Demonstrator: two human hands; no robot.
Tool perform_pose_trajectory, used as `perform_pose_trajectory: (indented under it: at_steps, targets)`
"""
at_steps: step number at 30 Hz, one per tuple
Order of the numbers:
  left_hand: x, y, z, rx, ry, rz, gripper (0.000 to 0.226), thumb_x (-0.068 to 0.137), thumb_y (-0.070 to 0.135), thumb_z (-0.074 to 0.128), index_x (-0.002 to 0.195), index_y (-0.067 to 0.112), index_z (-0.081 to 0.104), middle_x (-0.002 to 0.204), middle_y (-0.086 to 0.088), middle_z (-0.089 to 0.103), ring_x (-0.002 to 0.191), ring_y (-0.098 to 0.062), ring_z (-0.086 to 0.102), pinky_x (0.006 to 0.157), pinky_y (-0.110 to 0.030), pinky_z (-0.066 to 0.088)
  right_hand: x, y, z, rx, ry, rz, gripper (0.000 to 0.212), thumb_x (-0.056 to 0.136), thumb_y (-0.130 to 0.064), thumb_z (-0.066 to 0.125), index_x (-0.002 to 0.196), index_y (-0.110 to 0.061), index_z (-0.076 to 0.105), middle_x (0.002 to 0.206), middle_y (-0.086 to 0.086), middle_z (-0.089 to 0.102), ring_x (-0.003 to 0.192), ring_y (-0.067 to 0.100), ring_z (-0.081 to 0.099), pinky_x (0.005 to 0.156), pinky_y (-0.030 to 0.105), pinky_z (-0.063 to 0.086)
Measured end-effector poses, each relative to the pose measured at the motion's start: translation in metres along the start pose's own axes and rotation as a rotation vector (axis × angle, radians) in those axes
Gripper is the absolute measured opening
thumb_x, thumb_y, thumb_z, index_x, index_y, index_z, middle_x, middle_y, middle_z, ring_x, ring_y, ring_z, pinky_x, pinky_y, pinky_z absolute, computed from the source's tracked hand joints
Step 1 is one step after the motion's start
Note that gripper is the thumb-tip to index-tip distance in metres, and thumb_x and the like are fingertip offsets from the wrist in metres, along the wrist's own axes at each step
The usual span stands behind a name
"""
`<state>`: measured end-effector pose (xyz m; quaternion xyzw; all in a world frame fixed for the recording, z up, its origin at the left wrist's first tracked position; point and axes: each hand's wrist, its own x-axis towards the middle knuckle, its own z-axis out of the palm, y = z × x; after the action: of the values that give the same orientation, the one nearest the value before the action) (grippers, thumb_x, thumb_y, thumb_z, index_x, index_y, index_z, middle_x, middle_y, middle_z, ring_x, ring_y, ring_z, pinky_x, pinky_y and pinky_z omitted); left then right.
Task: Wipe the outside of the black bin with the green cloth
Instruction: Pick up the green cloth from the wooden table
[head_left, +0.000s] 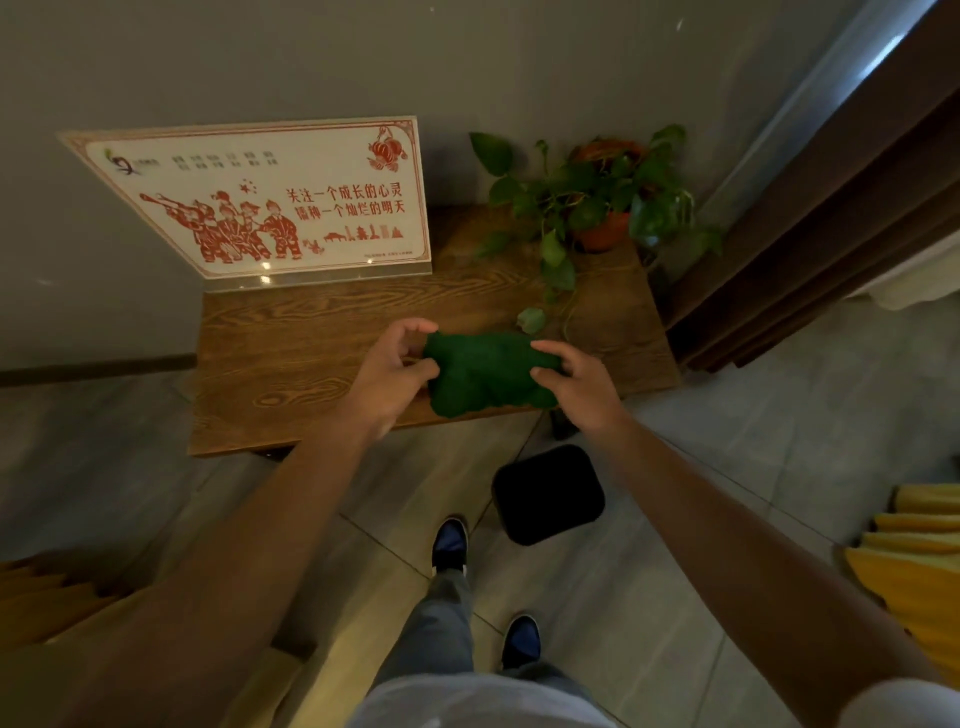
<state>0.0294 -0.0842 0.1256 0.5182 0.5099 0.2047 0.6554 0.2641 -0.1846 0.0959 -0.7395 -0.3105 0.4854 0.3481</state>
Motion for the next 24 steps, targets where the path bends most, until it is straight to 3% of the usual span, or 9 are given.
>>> perform_pose_trajectory:
  at_steps: [3,5,9,14,16,20,24]
  targets:
    - [-0.025,0.016,0.012,0.039,-0.004,0.071,0.045,0.090,-0.010,0.059,0.119,0.025,0.059,0.118,-0.004,0.065,0.108,-0.027,0.065,0.084,-0.042,0.060,-0.033,0.009,-0.006,0.072,0.025,-0.007,0.035,0.098,-0.015,0.070,0.129,-0.030,0.064,0.132,0.005,0.066,0.117,0.019,0.066,0.091,0.029,0.058]
    - [-0.045,0.025,0.026,0.075,-0.020,0.125,0.045,0.090,-0.009,0.059,0.118,0.026,0.059,0.115,-0.003,0.066,0.107,-0.029,0.064,0.085,-0.047,0.060,-0.057,0.019,-0.011,0.105,0.039,-0.012,0.047,0.097,-0.012,0.070,0.141,-0.024,0.057,0.125,0.001,0.066,0.111,0.015,0.067,0.091,0.030,0.059]
    - [-0.087,0.035,0.057,0.139,-0.055,0.227,0.046,0.088,-0.008,0.060,0.115,0.029,0.058,0.115,-0.006,0.065,0.108,-0.033,0.064,0.088,-0.051,0.058,-0.095,0.040,-0.030,0.152,0.055,0.000,0.057,0.096,-0.012,0.071,0.149,-0.021,0.050,0.135,0.006,0.064,0.119,0.022,0.066,0.098,0.045,0.059]
    - [-0.133,0.035,0.090,0.138,-0.076,0.255,0.045,0.088,-0.009,0.059,0.110,0.031,0.059,0.114,-0.007,0.064,0.106,-0.034,0.064,0.091,-0.054,0.058,-0.136,0.061,-0.055,0.099,-0.010,0.087,0.058,0.097,-0.026,0.072,0.149,-0.021,0.048,0.127,0.008,0.067,0.094,0.021,0.071,0.066,0.034,0.061]
    - [-0.147,0.030,0.098,0.134,-0.105,0.262,0.044,0.089,-0.008,0.059,0.111,0.029,0.059,0.114,-0.009,0.064,0.108,-0.039,0.063,0.091,-0.056,0.057,-0.149,0.067,-0.065,0.067,-0.035,0.129,0.061,0.097,-0.034,0.071,0.150,-0.020,0.045,0.126,0.007,0.068,0.100,0.023,0.072,0.073,0.036,0.060]
    - [-0.171,0.016,0.107,0.154,-0.153,0.254,0.045,0.090,-0.006,0.060,0.108,0.035,0.060,0.112,-0.008,0.063,0.105,-0.036,0.063,0.091,-0.053,0.055,-0.169,0.068,-0.083,0.075,-0.033,0.081,0.061,0.097,-0.044,0.066,0.152,-0.027,0.046,0.148,0.000,0.056,0.136,0.021,0.053,0.112,0.045,0.046]
    - [-0.187,-0.001,0.109,0.127,-0.156,0.235,0.045,0.089,-0.010,0.058,0.108,0.030,0.059,0.104,-0.007,0.062,0.095,-0.029,0.060,0.087,-0.053,0.054,-0.191,0.069,-0.069,0.061,-0.153,0.026,0.065,0.088,-0.069,0.065,0.144,-0.038,0.057,0.147,-0.014,0.056,0.140,0.010,0.047,0.120,0.042,0.035]
